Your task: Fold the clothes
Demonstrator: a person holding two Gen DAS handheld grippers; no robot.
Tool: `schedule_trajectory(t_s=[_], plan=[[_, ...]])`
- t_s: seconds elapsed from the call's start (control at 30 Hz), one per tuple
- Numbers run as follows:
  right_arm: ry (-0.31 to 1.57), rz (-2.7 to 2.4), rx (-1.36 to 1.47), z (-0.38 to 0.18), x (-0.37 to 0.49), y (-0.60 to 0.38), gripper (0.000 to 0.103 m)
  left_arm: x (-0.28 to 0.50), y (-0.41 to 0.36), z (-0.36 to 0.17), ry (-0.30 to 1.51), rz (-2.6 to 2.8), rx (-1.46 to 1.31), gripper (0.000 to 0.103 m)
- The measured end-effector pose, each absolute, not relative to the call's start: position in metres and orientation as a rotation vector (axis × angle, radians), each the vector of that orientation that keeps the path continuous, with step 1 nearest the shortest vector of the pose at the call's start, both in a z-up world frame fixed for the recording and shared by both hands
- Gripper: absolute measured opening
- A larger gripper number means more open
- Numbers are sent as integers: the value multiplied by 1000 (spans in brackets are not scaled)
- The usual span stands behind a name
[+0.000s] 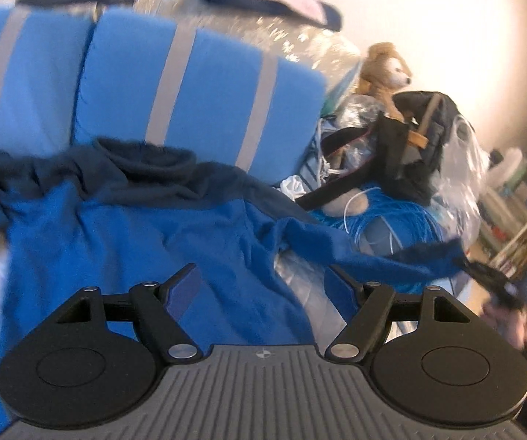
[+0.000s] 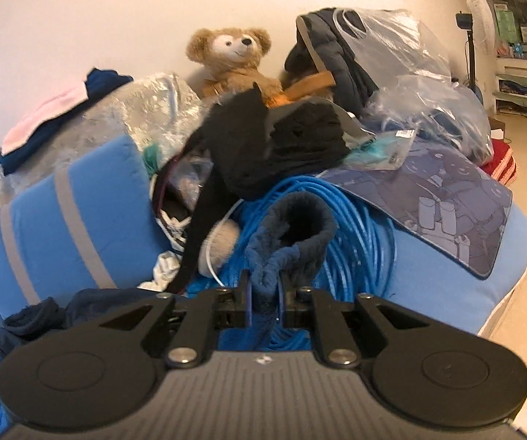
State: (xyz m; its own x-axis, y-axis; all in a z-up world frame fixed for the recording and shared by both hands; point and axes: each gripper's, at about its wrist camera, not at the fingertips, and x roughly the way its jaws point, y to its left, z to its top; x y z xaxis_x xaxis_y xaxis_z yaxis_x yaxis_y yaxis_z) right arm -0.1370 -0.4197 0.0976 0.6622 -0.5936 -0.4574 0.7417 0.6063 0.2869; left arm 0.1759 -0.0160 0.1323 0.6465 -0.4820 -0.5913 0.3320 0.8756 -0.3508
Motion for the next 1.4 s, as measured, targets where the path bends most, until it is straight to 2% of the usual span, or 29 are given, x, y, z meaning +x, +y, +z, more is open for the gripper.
schedule_trajectory(t_s=[0.27,0.47,0.6,0.73,0.97,1.07,1.4], plan=[[401,-760,483,111,-125,-456,13,123,-6,227,705,-431,-98,72],[433,-761,430,124,-117,-480,13,124,1,311,778,-454,-242,73],[452,-775,416,122,-113,-494,13,135,-9,361,648,-512,-172,75],[465,-783,449,112,-114,-507,13,166,-29,375,572,-509,-71,75],[466,-764,530,96,-122,-518,13,255,-90,295,597,-446,267,75],[448,-748,565,95,-128,-521,13,288,-117,234,639,-448,402,75],[355,-740,658,91,-144,-532,12,336,-207,27,779,-548,536,75]])
